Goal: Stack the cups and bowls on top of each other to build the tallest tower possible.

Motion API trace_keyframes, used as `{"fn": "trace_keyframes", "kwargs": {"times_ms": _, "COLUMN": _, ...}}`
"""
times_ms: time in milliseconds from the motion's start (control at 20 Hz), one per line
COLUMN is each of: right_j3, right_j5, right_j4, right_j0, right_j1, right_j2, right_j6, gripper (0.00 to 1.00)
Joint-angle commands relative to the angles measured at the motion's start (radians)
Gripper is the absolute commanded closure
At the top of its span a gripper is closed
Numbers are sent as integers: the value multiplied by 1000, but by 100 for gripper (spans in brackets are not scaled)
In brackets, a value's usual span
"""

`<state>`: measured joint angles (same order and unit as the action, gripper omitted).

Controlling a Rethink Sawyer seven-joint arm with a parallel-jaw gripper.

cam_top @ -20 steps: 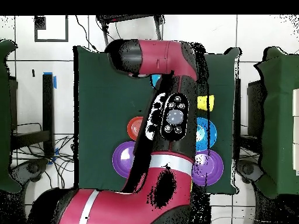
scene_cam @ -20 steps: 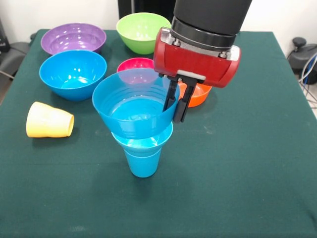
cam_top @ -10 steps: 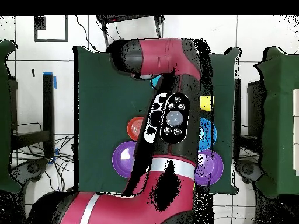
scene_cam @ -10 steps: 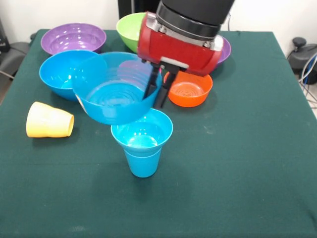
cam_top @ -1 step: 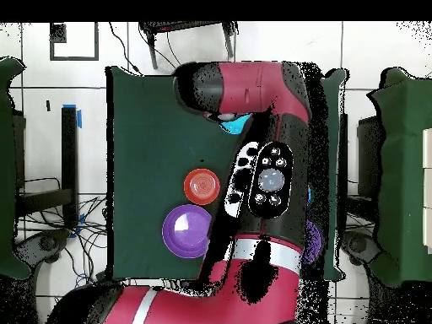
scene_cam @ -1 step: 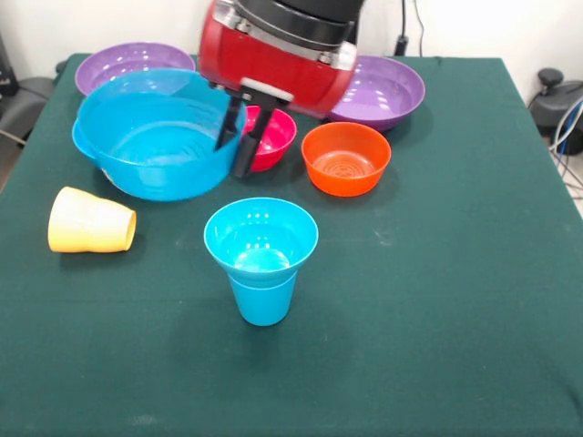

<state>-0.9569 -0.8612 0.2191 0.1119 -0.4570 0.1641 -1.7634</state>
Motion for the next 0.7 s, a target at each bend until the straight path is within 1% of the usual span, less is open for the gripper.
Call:
{"fn": "trace_keyframes", "kwargs": {"times_ms": 50, "right_j3": -132, "right_j5": 28, "right_j4": 80, "right_j0": 16, "right_j1": 7, "right_j2": -140, "right_j6": 255, "gripper": 100}}
{"fn": "trace_keyframes", "kwargs": {"times_ms": 150, "right_j3": -139, "right_j5": 26, "right_j4": 77, "right_j0": 13, "right_j1": 9, "right_j2": -139, "right_j6": 227, "gripper": 100}}
{"fn": "trace_keyframes", "kwargs": {"times_ms": 700, "right_j3": -193, "right_j5": 88, "right_j4": 40, "right_j0": 21, "right_j1": 12, "right_j2": -172, "right_j6": 125, "gripper": 100}}
